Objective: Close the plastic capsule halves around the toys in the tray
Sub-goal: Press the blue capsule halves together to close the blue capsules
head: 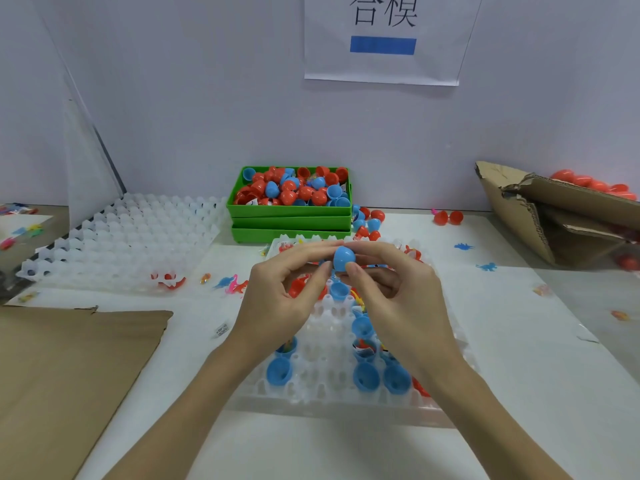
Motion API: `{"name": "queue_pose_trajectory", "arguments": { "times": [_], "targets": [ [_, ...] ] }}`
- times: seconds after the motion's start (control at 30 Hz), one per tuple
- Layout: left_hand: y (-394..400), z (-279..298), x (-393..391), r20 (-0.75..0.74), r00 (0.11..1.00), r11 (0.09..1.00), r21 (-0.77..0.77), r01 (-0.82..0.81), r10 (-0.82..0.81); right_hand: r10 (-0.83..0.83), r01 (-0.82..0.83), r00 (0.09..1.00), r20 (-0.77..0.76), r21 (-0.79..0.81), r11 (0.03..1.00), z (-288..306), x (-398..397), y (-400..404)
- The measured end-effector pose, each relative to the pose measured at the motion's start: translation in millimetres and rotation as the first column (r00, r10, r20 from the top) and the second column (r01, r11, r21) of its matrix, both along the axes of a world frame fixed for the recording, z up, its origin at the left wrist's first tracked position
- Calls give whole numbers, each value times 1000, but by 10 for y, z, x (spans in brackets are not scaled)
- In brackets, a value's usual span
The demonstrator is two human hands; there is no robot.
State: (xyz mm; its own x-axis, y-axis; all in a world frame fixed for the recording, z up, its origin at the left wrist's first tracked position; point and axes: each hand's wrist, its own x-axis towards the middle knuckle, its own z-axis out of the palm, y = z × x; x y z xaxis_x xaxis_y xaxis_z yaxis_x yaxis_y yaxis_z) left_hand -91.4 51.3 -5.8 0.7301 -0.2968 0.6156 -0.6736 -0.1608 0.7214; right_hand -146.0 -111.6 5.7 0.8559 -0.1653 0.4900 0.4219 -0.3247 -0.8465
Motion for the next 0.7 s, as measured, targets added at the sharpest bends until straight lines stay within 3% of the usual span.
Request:
{"name": "queue_pose_trajectory", "arguments": {
  "times": [0.17,0.33,0.47,0.7],
  "targets": [
    [-34,30,-32,-178,982,980,-199,25,-61,-8,7,1000,-22,-37,999,-6,13,26],
    [-57,21,-26,-247,963,961,-273,41,-111,-50,51,999,12,-47,998,-32,-3,62],
    [-22,72,-24,-184,975,967,-243,75,-121,-58,57,998,30,37,998,-4,9,42],
    [-16,46,-36,3,996,991,-102,-85,86,-23,19,998,66,67,998,-14,-24,80]
  ]
}}
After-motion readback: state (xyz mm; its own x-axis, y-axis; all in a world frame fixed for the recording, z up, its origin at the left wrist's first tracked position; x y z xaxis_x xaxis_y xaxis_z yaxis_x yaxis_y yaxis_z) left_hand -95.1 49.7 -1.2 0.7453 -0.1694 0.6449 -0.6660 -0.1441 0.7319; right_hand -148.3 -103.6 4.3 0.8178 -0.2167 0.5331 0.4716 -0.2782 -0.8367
